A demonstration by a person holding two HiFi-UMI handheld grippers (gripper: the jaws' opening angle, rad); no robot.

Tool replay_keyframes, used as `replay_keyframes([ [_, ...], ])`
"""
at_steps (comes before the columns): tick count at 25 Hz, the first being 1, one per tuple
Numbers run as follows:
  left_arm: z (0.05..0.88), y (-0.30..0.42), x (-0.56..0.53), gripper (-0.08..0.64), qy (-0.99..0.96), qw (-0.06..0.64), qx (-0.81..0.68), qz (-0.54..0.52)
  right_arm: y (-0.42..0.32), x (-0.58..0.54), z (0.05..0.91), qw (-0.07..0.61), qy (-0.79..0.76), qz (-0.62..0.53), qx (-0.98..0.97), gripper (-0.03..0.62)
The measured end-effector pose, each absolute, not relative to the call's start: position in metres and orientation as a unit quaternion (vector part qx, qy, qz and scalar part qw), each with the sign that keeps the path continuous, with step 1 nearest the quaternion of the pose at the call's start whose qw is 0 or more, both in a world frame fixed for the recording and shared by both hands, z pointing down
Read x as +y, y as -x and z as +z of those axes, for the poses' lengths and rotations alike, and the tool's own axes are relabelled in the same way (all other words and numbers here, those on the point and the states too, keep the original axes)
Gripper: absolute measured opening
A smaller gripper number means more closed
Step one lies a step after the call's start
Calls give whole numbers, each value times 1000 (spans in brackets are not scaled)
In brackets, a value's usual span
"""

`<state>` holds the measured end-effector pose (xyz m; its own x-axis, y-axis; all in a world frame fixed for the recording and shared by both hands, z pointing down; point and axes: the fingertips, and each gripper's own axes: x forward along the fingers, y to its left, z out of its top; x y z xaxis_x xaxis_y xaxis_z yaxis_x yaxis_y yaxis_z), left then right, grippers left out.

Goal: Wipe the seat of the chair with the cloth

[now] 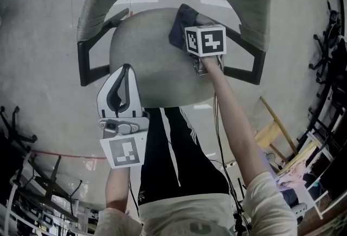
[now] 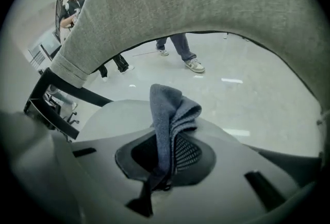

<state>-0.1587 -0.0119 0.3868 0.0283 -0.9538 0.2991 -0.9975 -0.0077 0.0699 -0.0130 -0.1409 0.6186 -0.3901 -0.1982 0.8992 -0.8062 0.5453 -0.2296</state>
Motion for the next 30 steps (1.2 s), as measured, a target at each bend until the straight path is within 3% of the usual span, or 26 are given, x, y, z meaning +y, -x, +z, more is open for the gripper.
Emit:
replay_keyframes([
  [16,387,128,-29,15,-733,134,-660,93,-99,-169,612,531,-424,254,-688,49],
  [26,390,137,-18,15,-722,131,-673,97,-113,-172,609,508,-458,271,-678,49],
  [30,388,146,-13,15,-712,127,-684,97,-98,-176,592,469,-456,264,-709,49],
])
